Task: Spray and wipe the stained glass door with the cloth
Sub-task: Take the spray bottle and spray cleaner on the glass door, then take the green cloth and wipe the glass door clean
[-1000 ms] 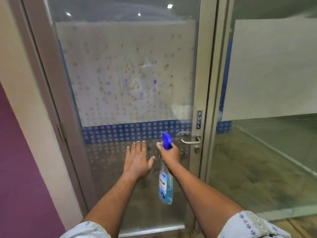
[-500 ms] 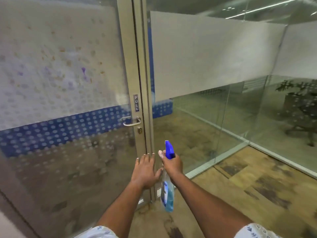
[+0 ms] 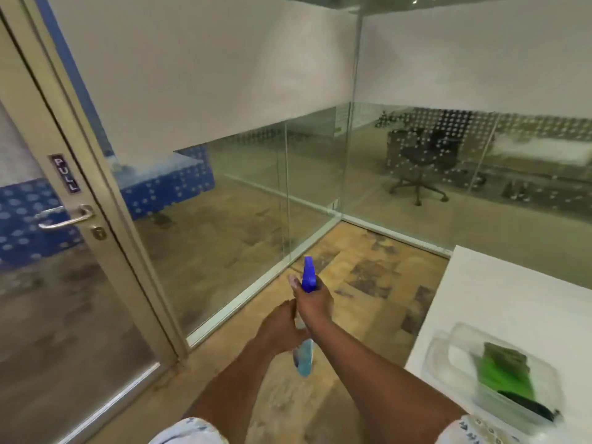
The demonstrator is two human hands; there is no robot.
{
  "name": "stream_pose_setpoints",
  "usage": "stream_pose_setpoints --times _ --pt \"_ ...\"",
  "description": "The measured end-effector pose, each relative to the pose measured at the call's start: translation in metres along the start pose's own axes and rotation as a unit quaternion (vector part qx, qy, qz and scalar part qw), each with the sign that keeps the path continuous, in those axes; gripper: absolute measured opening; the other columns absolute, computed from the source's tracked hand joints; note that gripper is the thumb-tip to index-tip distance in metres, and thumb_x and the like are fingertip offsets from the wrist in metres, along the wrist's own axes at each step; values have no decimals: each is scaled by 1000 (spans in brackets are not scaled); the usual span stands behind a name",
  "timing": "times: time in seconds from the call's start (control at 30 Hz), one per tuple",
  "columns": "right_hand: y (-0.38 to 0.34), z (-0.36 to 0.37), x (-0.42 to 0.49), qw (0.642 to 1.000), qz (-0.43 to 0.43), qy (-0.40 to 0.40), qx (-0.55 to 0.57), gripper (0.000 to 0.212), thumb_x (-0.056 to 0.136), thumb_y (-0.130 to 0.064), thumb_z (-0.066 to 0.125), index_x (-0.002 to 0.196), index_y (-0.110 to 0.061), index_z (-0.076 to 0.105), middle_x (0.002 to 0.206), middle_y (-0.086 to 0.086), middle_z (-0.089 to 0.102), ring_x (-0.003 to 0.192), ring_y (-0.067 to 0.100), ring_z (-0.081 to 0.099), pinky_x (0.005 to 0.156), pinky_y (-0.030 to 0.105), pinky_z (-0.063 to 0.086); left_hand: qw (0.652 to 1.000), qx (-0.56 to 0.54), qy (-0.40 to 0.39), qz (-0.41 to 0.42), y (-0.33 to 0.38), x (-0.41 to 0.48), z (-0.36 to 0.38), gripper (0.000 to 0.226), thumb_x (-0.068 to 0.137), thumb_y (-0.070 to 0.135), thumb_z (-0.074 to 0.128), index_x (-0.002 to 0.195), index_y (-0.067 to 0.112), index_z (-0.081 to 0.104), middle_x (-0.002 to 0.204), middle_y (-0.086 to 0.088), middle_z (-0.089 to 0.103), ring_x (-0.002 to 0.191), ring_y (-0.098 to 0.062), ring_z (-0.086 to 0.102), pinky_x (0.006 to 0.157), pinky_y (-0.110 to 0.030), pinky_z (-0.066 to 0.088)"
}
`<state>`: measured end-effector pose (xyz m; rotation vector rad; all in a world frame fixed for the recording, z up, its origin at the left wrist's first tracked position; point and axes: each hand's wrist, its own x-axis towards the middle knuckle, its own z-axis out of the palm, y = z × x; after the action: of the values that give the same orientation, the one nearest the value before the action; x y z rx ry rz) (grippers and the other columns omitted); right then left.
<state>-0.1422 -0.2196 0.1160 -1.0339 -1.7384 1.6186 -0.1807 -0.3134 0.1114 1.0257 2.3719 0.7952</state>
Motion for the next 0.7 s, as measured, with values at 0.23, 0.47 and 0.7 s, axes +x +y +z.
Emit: stream_pose_setpoints --times 0.23,0.47,0.7 --pt "35 -140 18 998 2 63 -24 37 87 -54 74 88 -19 63 81 -1 69 83 23 66 81 38 52 996 -80 -24 13 93 35 115 29 92 9 65 122 6 66 115 -5 73 108 -29 71 87 -34 61" --pt "58 -271 32 983 21 17 -180 59 83 -59 75 126 -21 62 116 -1 72 109 22 66 95 36 52 994 -90 -51 45 167 56 199 50 87 23 79 133 10 62 122 -9 74 114 -27 70 91 -29 53" --pt "116 -364 29 956 100 16 -277 78 79 -63 77 138 -16 59 142 4 60 131 21 55 110 38 46 994 -91 -46 35 179 58 258 71 81 43 85 138 12 55 127 1 67 115 -14 62 96 -10 27"
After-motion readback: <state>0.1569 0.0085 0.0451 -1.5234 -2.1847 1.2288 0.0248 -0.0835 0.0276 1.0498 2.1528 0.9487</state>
